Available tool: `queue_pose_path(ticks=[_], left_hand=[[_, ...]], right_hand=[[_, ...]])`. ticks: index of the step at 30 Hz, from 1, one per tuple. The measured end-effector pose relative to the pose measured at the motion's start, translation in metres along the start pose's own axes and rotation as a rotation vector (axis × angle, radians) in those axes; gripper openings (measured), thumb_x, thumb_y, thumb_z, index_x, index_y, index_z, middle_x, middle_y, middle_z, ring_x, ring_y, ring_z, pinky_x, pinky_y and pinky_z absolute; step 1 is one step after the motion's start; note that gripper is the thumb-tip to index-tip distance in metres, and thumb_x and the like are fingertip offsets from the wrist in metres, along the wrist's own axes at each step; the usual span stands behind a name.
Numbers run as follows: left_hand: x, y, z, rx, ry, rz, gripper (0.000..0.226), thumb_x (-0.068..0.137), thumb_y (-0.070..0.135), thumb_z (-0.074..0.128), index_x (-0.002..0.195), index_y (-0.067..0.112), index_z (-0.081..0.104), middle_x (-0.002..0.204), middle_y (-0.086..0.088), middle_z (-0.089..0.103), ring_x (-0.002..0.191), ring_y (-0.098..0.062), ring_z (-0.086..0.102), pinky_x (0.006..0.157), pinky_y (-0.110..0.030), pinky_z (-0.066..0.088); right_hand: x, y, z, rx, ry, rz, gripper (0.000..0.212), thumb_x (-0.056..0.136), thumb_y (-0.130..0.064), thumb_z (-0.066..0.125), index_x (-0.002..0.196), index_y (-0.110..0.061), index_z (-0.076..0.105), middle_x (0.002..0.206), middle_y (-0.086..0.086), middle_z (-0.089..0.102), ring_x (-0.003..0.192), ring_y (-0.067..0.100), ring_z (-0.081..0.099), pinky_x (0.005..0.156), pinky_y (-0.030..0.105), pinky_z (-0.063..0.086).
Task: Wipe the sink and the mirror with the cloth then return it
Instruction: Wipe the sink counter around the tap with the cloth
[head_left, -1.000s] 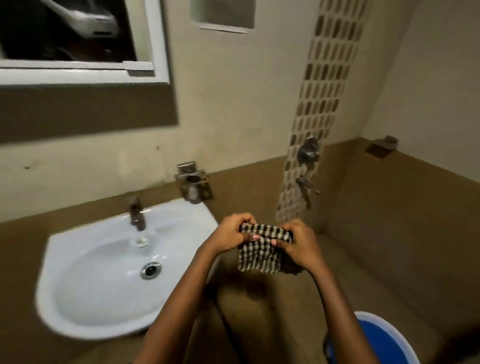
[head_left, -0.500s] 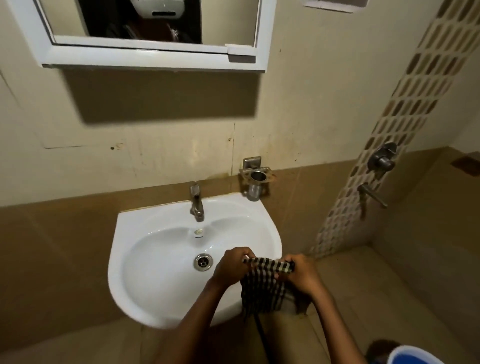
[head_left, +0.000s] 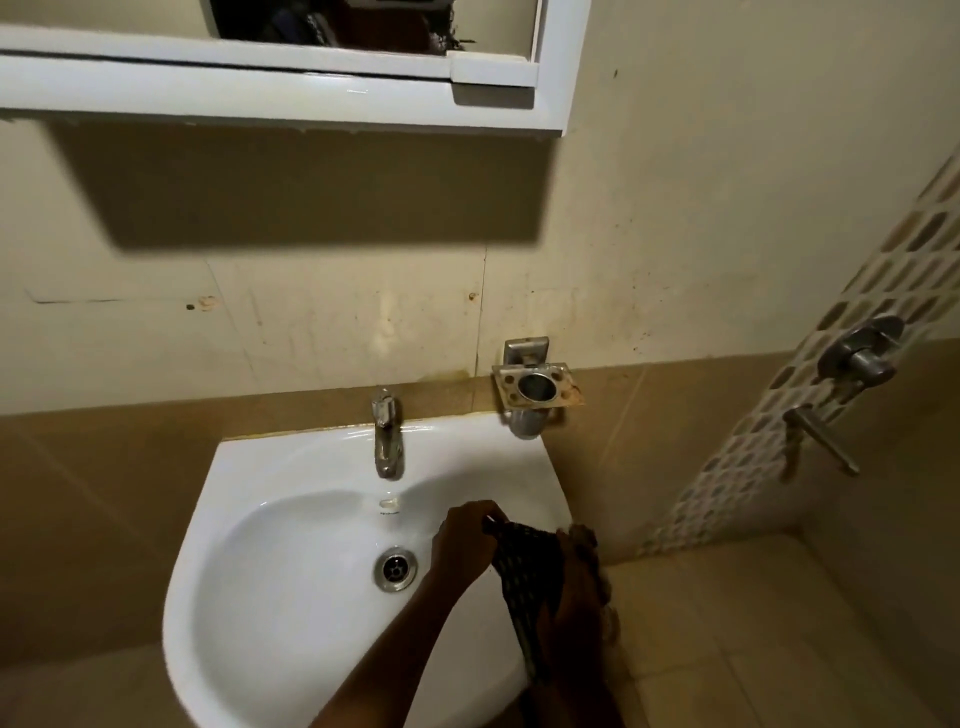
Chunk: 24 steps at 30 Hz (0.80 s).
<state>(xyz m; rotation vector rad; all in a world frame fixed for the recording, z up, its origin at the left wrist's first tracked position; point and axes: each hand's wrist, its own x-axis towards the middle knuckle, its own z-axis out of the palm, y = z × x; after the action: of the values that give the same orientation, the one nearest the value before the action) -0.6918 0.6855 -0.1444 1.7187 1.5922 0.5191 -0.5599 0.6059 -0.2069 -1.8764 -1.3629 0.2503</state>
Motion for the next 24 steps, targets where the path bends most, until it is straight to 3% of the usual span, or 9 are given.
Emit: queue_pose_path(ticks=[2, 4, 6, 9, 12, 15, 17, 20, 24], left_hand=[[0.013, 0.002, 0.003, 0.014, 0.006, 0.002, 0.033, 0.071, -0.002, 0.048, 0.086, 0.021, 0.068, 0.091, 0.001, 0.070, 0.085, -0.018, 0.065, 0.065, -0.024, 0.044], [0.022, 0.004, 0.008, 0.015, 0.021, -0.007, 0.029, 0.073, 0.000, 0.050, 0.085, 0.020, 0.067, 0.090, 0.000, 0.071, 0.085, -0.019, 0.065, 0.065, -0.024, 0.043], [0.028, 0.004, 0.011, -0.006, 0.074, -0.027, 0.021, 0.077, 0.005, 0.052, 0.086, 0.021, 0.065, 0.089, 0.000, 0.070, 0.084, -0.020, 0.064, 0.065, -0.025, 0.042], [0.036, 0.003, 0.011, -0.039, 0.179, -0.022, 0.014, 0.084, 0.016, 0.055, 0.096, 0.022, 0.060, 0.098, 0.005, 0.065, 0.085, -0.016, 0.060, 0.070, -0.026, 0.044], [0.039, 0.000, 0.001, -0.057, 0.217, 0.050, 0.016, 0.086, 0.020, 0.058, 0.102, 0.022, 0.059, 0.101, 0.010, 0.059, 0.085, -0.008, 0.057, 0.068, -0.011, 0.040], [0.040, -0.009, -0.017, -0.046, 0.210, 0.121, 0.012, 0.087, 0.019, 0.056, 0.096, 0.023, 0.063, 0.100, 0.011, 0.062, 0.083, -0.001, 0.057, 0.071, -0.010, 0.045], [0.037, -0.014, -0.032, -0.067, 0.231, 0.118, 0.012, 0.087, 0.020, 0.056, 0.092, 0.025, 0.065, 0.098, 0.012, 0.064, 0.080, -0.001, 0.058, 0.072, -0.015, 0.048], [0.032, -0.017, -0.051, -0.084, 0.257, 0.110, 0.013, 0.087, 0.019, 0.056, 0.092, 0.025, 0.066, 0.091, 0.018, 0.061, 0.075, 0.001, 0.056, 0.067, -0.006, 0.042], [0.022, -0.016, -0.068, -0.152, 0.282, 0.080, 0.016, 0.087, 0.016, 0.056, 0.091, 0.027, 0.067, 0.084, 0.029, 0.058, 0.076, 0.003, 0.058, 0.063, -0.004, 0.042]], right_hand=[[0.012, 0.012, 0.014, -0.121, -0.083, -0.027, 0.058, 0.093, -0.036, 0.029, 0.135, 0.000, 0.047, 0.142, 0.017, 0.043, 0.132, 0.037, 0.041, 0.116, 0.035, 0.020], [0.026, 0.019, 0.023, -0.284, -0.185, -0.017, 0.063, 0.089, -0.039, 0.025, 0.139, -0.004, 0.042, 0.145, 0.020, 0.041, 0.131, 0.040, 0.040, 0.108, 0.052, 0.030], [0.042, 0.021, 0.030, -0.360, -0.234, -0.048, 0.067, 0.089, -0.046, 0.025, 0.139, -0.003, 0.042, 0.141, 0.023, 0.045, 0.127, 0.044, 0.045, 0.099, 0.059, 0.041], [0.082, 0.017, 0.044, -0.414, -0.316, -0.086, 0.069, 0.086, -0.051, 0.032, 0.137, -0.005, 0.039, 0.134, 0.021, 0.054, 0.121, 0.044, 0.051, 0.093, 0.056, 0.048], [0.121, 0.003, 0.062, -0.435, -0.350, -0.151, 0.067, 0.083, -0.049, 0.045, 0.134, -0.007, 0.039, 0.130, 0.020, 0.057, 0.119, 0.044, 0.053, 0.087, 0.054, 0.052], [0.147, -0.020, 0.079, -0.461, -0.330, -0.156, 0.065, 0.088, -0.055, 0.029, 0.127, -0.007, 0.047, 0.126, 0.021, 0.057, 0.117, 0.041, 0.053, 0.087, 0.050, 0.052], [0.157, -0.039, 0.089, -0.503, -0.342, -0.136, 0.070, 0.092, -0.058, 0.016, 0.110, -0.004, 0.057, 0.108, 0.024, 0.064, 0.104, 0.043, 0.058, 0.084, 0.051, 0.051], [0.164, -0.059, 0.110, -0.564, -0.254, -0.125, 0.056, 0.092, -0.047, 0.023, 0.083, -0.006, 0.060, 0.077, 0.018, 0.064, 0.085, 0.041, 0.061, 0.094, 0.061, 0.039], [0.153, -0.082, 0.136, -0.426, -0.333, -0.008, 0.059, 0.095, -0.047, 0.026, 0.101, 0.000, 0.061, 0.099, 0.024, 0.064, 0.096, 0.042, 0.057, 0.089, 0.051, 0.042]])
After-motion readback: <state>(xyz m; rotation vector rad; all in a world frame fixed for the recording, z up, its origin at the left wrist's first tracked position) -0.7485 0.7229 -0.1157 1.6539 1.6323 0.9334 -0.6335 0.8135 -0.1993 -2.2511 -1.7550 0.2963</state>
